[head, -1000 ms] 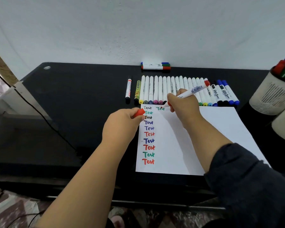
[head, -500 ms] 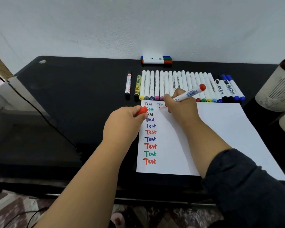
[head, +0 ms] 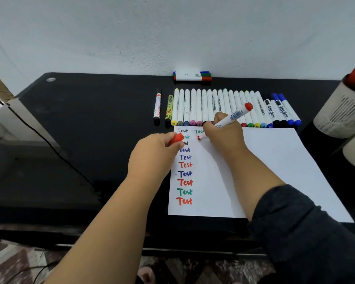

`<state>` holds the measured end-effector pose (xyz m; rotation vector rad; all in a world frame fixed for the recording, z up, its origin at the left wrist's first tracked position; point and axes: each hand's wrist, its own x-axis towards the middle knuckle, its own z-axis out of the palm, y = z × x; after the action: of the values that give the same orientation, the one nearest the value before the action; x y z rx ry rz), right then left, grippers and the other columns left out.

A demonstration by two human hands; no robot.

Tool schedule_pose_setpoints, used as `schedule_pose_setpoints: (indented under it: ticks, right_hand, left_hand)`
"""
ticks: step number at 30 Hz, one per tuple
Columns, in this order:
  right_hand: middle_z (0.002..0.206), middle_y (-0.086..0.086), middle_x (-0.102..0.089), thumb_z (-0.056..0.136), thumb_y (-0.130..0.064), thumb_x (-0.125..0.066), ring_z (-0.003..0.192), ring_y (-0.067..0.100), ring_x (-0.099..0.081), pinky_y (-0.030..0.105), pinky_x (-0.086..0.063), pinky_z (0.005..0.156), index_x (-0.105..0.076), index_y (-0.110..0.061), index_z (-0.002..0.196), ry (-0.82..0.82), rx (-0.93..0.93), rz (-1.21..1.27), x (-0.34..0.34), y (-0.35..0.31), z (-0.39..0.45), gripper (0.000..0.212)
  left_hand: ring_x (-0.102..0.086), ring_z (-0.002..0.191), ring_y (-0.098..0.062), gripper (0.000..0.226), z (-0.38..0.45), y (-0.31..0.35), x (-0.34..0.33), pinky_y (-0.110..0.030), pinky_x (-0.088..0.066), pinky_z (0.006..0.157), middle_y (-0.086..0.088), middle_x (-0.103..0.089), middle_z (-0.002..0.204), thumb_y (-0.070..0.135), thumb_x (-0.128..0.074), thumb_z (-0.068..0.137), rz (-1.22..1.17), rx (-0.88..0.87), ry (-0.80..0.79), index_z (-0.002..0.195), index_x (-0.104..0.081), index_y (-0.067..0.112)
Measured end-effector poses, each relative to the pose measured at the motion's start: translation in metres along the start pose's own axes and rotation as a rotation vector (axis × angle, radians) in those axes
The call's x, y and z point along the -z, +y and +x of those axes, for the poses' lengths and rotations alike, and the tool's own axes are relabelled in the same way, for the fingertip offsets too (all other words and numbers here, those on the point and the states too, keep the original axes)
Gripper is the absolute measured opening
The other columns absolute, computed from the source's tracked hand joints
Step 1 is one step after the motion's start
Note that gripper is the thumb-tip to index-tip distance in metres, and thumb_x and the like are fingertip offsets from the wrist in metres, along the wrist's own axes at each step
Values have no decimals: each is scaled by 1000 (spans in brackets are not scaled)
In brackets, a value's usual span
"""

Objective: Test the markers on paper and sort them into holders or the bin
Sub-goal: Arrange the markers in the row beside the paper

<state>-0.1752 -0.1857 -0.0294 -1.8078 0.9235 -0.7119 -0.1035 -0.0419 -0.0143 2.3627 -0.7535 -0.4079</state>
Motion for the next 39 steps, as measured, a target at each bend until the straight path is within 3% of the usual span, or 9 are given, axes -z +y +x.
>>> schedule_pose_setpoints:
  ticks: [5, 10, 13, 21, 27, 33, 39]
  right_hand:
    - [57, -2, -29, 85, -10, -52, 50, 10, -28, 14, -23, 41, -26, -17, 61, 48, -12, 1, 1, 0, 0, 36]
    - [58, -2, -30, 86, -11, -52, 51, 9, -29, 19, -25, 48, -28, -17, 62, 52, -13, -25, 1, -1, 1, 34]
    - [58, -2, -29, 85, -10, -53, 51, 9, -28, 17, -24, 45, -27, -17, 62, 39, -8, -26, 1, -1, 0, 35]
    - [56, -3, -29, 84, -9, -50, 47, 7, -27, 15, -22, 41, -25, -17, 60, 85, -2, -39, 2, 0, -1, 36]
    - [55, -4, -27, 83, -6, -49, 41, 6, -28, 14, -20, 38, -24, -18, 60, 90, -12, -10, 3, 0, -1, 35]
    - [57, -3, -28, 83, -6, -49, 51, 10, -26, 24, -25, 51, -25, -18, 61, 125, -30, 5, 2, 0, -1, 34]
    - [57, -3, -30, 85, -7, -49, 50, 9, -29, 21, -27, 50, -27, -18, 62, 130, -35, 20, 2, 1, 0, 34]
  left_hand:
    - [-47, 89, -6, 44, 0, 0, 1, -24, -39, 71, 11, -59, 124, 45, -52, 92, -3, 7, 0, 135, -47, 38]
    - [-47, 88, -6, 44, 0, 1, 1, -22, -40, 67, 11, -59, 124, 45, -53, 92, -17, 13, -7, 135, -47, 37]
    - [-46, 87, -5, 45, -2, 2, 1, -21, -39, 65, 10, -58, 125, 44, -52, 93, -4, 6, -9, 136, -46, 36]
    - [-56, 105, -13, 45, -4, 4, 3, -32, -49, 87, 8, -59, 125, 43, -52, 92, -21, 24, -30, 136, -46, 35]
    - [-55, 97, -10, 44, -4, 3, 2, -27, -46, 79, 10, -60, 123, 44, -53, 92, -32, 18, -11, 135, -48, 36]
    - [-54, 93, -8, 43, -4, 2, 2, -27, -47, 78, 10, -61, 121, 44, -54, 92, -40, 11, -20, 134, -49, 37]
    - [-49, 87, -6, 45, -3, 2, 3, -22, -42, 67, 10, -60, 122, 44, -54, 91, -26, 20, -35, 135, -47, 36]
